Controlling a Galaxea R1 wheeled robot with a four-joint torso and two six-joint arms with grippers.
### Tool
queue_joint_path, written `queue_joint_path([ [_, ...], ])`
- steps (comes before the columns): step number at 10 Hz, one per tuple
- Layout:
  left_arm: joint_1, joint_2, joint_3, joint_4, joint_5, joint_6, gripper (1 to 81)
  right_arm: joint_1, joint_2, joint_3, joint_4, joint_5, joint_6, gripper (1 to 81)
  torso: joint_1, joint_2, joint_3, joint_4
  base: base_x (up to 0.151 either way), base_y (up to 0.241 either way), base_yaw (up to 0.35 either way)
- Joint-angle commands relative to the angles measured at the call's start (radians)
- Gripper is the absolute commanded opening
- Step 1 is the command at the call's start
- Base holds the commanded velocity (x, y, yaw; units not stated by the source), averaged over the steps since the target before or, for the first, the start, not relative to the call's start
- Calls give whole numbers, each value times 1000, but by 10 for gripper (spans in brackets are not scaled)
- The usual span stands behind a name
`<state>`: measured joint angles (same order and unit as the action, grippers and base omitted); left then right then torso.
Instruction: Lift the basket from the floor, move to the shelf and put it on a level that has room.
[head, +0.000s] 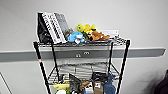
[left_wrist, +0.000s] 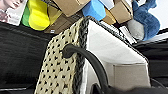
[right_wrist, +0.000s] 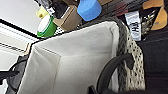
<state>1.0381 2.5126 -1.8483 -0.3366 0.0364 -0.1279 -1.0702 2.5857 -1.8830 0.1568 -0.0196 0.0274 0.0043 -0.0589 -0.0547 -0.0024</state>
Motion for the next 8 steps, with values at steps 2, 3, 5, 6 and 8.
queue_joint_path([
  [2, -123, -21, 50, -5, 31, 1, 10, 117, -8, 49, 0, -22, -3, 10, 0, 0, 0, 0, 103, 0, 0],
  [3, -121, -21, 54, -5, 31, 1, 10, 117, -8, 50, 0, -22, -3, 10, 0, 0, 0, 0, 93, 0, 0],
  [5, -121, -21, 55, -5, 31, 1, 10, 117, -10, 53, 0, -22, -3, 10, 0, 0, 0, 0, 91, 0, 0],
  [6, -120, -21, 55, -5, 31, 1, 10, 117, -11, 56, 0, -22, -3, 10, 0, 0, 0, 0, 78, 0, 0],
  [8, -120, -23, 55, -5, 31, -1, 10, 117, -13, 62, 0, -22, -3, 10, 1, 1, 0, 0, 0, 0, 0],
])
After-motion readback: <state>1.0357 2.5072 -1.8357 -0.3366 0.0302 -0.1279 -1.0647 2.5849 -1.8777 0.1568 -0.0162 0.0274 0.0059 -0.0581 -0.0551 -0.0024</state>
